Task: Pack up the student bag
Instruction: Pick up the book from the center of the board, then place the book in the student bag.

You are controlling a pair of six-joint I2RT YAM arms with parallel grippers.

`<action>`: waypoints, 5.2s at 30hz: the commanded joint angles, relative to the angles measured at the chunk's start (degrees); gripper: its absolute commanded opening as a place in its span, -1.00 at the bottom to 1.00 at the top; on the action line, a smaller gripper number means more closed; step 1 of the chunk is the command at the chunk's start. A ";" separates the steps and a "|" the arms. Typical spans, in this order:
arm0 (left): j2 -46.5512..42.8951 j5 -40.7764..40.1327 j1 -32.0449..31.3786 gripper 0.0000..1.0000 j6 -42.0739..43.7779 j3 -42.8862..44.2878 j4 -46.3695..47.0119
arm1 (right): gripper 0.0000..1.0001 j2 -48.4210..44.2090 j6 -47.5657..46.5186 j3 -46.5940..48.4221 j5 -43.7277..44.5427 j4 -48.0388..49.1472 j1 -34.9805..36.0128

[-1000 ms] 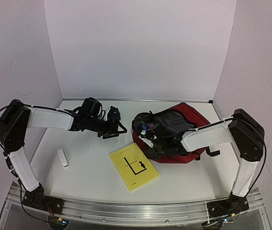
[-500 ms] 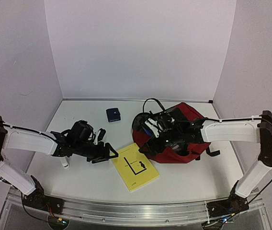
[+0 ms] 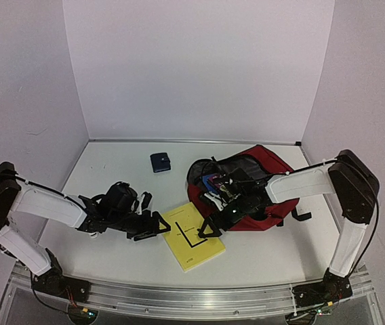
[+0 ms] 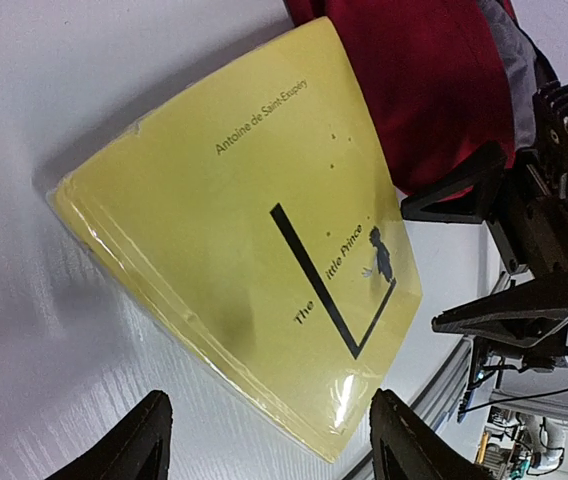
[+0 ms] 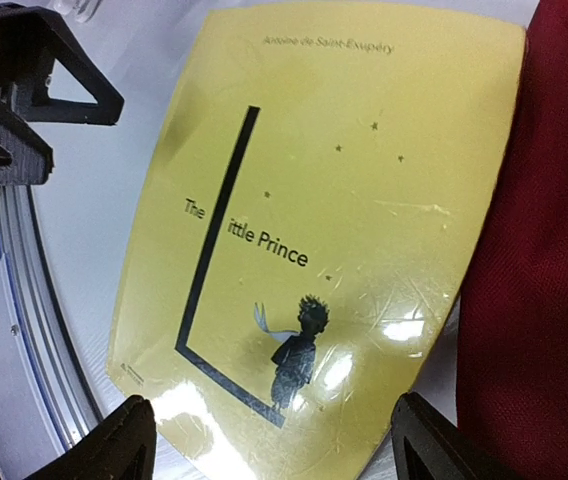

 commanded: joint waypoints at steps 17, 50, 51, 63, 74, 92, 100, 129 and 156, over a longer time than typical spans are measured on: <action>11.52 1.05 -1.95 0.27 -2.34 3.00 11.75 | 0.32 6.84 -0.76 2.38 -12.79 -2.83 0.34; 32.40 2.95 -2.91 0.22 -3.11 21.41 23.02 | 0.29 -7.86 -7.32 10.01 11.14 -17.43 -12.88; 32.81 3.07 -2.86 0.22 -3.30 21.52 23.32 | 0.29 -8.06 -8.05 9.64 11.16 -18.37 -12.99; 33.94 3.60 -2.86 0.23 -3.64 21.97 23.66 | 0.20 -6.24 -10.98 4.20 14.24 -23.80 -13.77; 33.56 3.58 -2.79 0.25 -2.95 22.01 22.66 | 0.24 -0.81 -12.93 6.34 13.72 -25.80 -16.22; 33.55 4.86 -2.16 0.27 -2.57 21.00 25.34 | -0.66 -4.71 -15.60 14.89 -5.97 -29.70 -16.15; 33.61 6.04 -2.16 0.28 -1.75 21.27 26.94 | -0.45 -2.59 -14.27 15.57 -13.07 -30.28 -16.23; -2.08 9.35 -2.00 0.88 29.34 19.31 -11.08 | -1.00 -8.51 -29.65 27.90 -6.89 -46.55 -15.72; -6.92 30.27 -1.81 0.10 41.56 16.44 -12.34 | -1.00 -11.81 -44.19 33.07 -8.96 -60.45 -0.94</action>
